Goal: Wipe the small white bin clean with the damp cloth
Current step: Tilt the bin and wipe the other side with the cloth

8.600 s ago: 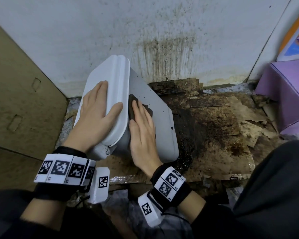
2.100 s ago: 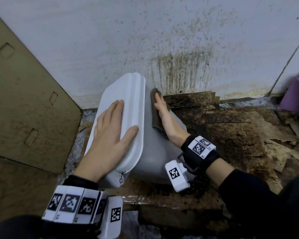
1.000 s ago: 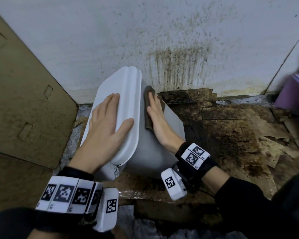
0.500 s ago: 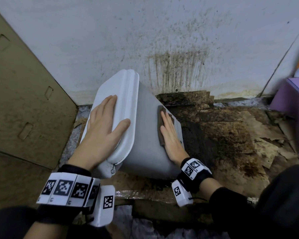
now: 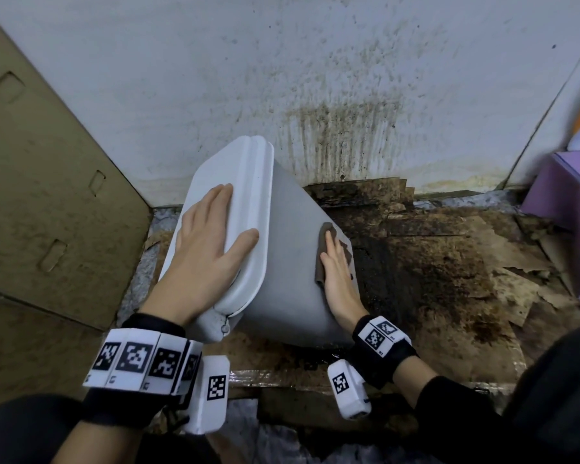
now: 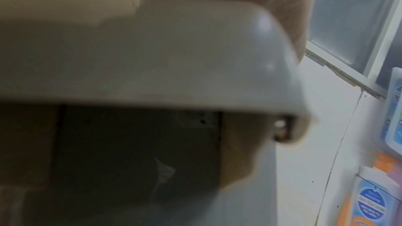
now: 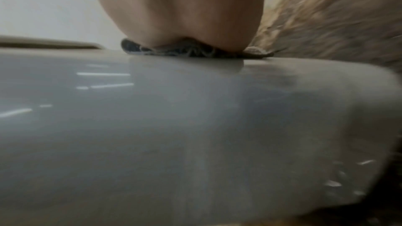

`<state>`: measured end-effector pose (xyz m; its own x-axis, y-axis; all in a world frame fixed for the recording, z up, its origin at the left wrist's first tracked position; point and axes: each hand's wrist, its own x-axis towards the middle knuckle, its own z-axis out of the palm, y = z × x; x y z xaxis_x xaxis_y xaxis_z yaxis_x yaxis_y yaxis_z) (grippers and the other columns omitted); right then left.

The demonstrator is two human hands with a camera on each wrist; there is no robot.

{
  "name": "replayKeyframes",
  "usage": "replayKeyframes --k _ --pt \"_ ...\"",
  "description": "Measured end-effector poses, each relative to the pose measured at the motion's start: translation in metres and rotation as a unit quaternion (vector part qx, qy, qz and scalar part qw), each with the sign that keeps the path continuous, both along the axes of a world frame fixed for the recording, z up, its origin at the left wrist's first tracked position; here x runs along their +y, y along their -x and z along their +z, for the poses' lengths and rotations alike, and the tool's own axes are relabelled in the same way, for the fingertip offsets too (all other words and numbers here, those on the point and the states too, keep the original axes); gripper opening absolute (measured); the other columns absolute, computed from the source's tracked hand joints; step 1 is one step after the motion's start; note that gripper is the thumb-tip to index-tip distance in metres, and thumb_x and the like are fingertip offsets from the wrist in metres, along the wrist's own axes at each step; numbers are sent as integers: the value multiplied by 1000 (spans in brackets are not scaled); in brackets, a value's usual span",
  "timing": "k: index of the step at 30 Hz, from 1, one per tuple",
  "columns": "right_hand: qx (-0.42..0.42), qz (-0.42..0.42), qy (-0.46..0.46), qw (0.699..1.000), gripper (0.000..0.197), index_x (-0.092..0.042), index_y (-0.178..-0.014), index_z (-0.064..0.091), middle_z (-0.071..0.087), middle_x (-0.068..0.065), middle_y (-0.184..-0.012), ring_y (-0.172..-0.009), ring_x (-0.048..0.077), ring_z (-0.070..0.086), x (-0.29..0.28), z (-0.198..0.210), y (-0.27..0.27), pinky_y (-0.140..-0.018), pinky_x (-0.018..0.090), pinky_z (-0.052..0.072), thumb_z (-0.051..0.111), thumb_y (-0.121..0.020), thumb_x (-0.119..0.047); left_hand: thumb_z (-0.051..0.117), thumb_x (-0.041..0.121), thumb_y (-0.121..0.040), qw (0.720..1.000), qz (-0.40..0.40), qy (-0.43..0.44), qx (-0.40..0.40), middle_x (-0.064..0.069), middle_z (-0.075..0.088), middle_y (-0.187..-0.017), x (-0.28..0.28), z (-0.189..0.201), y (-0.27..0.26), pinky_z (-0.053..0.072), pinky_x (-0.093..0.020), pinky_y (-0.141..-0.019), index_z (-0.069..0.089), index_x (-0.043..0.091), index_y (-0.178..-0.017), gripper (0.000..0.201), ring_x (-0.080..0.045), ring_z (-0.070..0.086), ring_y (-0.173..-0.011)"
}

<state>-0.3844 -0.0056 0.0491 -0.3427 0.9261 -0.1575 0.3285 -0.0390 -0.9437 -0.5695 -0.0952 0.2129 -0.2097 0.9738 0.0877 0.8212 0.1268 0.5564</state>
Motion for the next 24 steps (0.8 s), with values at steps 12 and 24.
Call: replayKeyframes --k 12,24 --pt "98 79 -150 981 51 -36 -166 9 -1 -18 -174 -157 -5 -7 -51 86 34 -131 32 -1 15 -115 -34 28 69 -81 1000 -1 -5 10 6 15 -168 1 1 -4 10 -38 -124 15 24 -161 92 -11 9 -151" --pt "23 -70 -67 995 48 -48 -156 19 14 -17 -172 -159 -1 5 -54 -56 -31 -132 42 9 20 -109 -36 38 58 -90 1000 3 1 -5 9 14 -167 -2 1 -3 9 -35 -123 15 26 -161 82 -6 9 -150"
